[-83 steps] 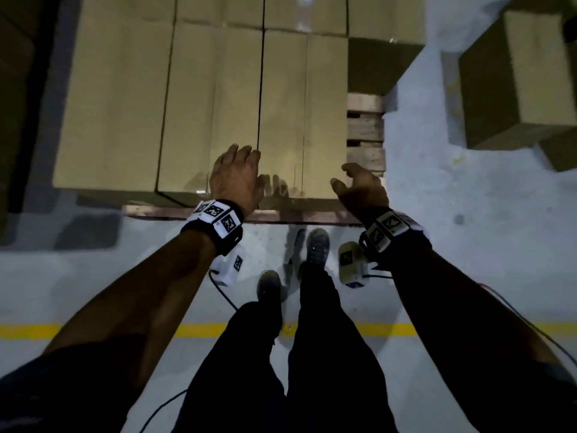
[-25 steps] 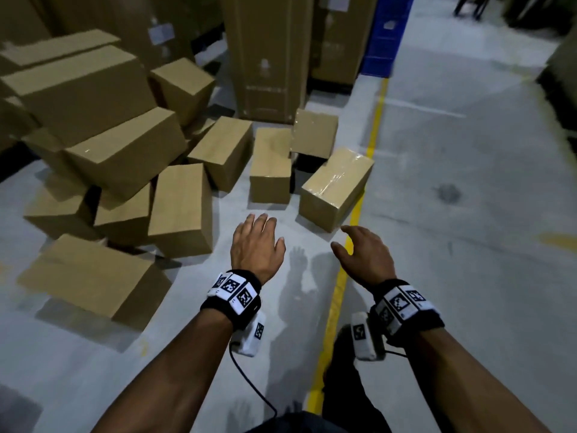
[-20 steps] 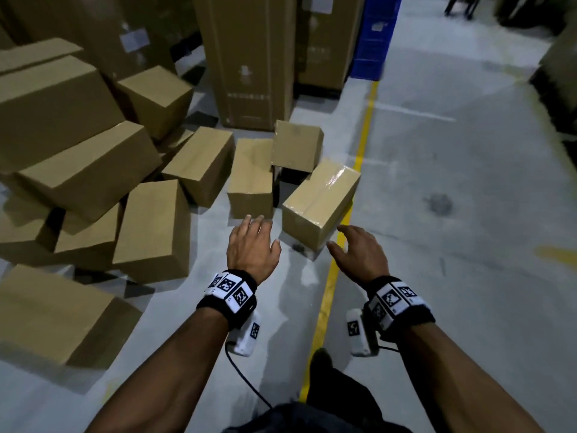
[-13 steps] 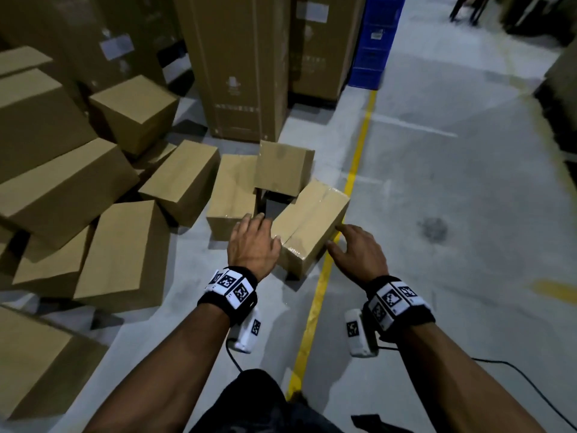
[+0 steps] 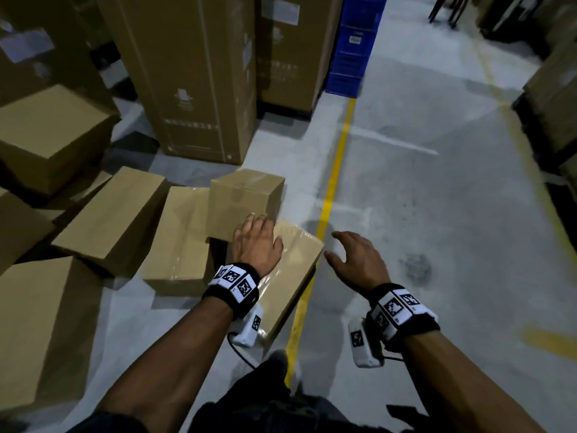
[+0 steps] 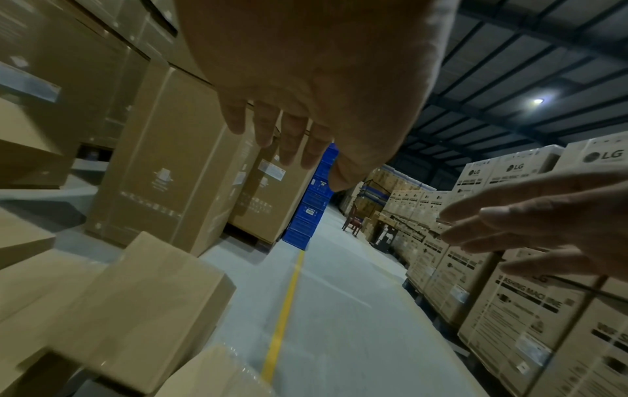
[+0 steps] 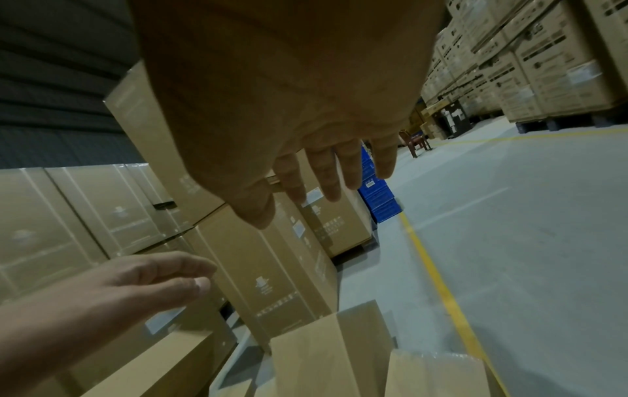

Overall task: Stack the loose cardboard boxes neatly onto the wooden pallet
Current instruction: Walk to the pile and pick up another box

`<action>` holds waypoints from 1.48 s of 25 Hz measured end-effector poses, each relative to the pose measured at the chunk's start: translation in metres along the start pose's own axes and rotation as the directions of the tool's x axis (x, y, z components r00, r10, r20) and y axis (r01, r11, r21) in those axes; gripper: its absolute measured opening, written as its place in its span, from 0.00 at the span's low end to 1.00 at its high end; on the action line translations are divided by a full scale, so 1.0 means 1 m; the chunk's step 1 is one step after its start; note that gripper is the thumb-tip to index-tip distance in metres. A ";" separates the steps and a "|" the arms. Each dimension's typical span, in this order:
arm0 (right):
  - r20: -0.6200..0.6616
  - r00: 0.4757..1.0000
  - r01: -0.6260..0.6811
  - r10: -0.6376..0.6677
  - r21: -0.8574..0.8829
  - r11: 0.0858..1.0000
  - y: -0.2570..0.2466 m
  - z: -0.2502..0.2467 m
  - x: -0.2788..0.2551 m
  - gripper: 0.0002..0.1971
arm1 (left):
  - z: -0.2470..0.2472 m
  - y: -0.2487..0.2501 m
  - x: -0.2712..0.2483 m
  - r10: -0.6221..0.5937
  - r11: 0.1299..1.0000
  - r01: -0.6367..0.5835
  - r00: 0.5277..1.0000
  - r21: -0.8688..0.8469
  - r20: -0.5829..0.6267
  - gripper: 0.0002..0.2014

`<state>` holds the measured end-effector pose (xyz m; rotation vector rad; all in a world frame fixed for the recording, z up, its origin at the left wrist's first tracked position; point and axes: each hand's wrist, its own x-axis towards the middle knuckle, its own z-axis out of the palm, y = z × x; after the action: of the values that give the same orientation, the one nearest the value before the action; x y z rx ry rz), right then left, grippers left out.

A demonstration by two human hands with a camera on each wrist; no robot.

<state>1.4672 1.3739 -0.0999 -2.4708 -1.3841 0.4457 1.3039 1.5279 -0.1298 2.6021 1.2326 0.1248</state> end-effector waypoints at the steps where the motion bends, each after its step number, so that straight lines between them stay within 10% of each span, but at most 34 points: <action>1: -0.012 1.000 -0.008 0.008 0.009 1.000 0.008 -0.009 0.025 0.27 | -0.003 0.007 0.030 0.005 1.000 -0.005 1.000 0.002 0.001 0.25; 20: 0.158 0.942 0.293 -0.296 0.042 0.955 0.211 -0.132 0.470 0.28 | 0.025 0.171 0.412 -0.357 0.932 0.360 0.932 0.047 -0.067 0.26; 32: 0.340 0.727 0.636 -0.597 -0.005 0.772 0.121 -0.118 0.733 0.28 | 0.047 0.080 0.581 -0.689 0.724 0.689 0.724 -0.017 -0.033 0.26; 37: 0.475 0.559 0.777 -0.680 -0.013 0.629 0.011 -0.099 0.841 0.28 | 0.016 0.002 0.643 -0.836 0.549 0.828 0.544 -0.117 -0.076 0.26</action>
<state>1.9310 2.0816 -0.1244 -1.6825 -2.6047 0.6700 1.7180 2.0193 -0.1655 1.6720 2.3226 0.1320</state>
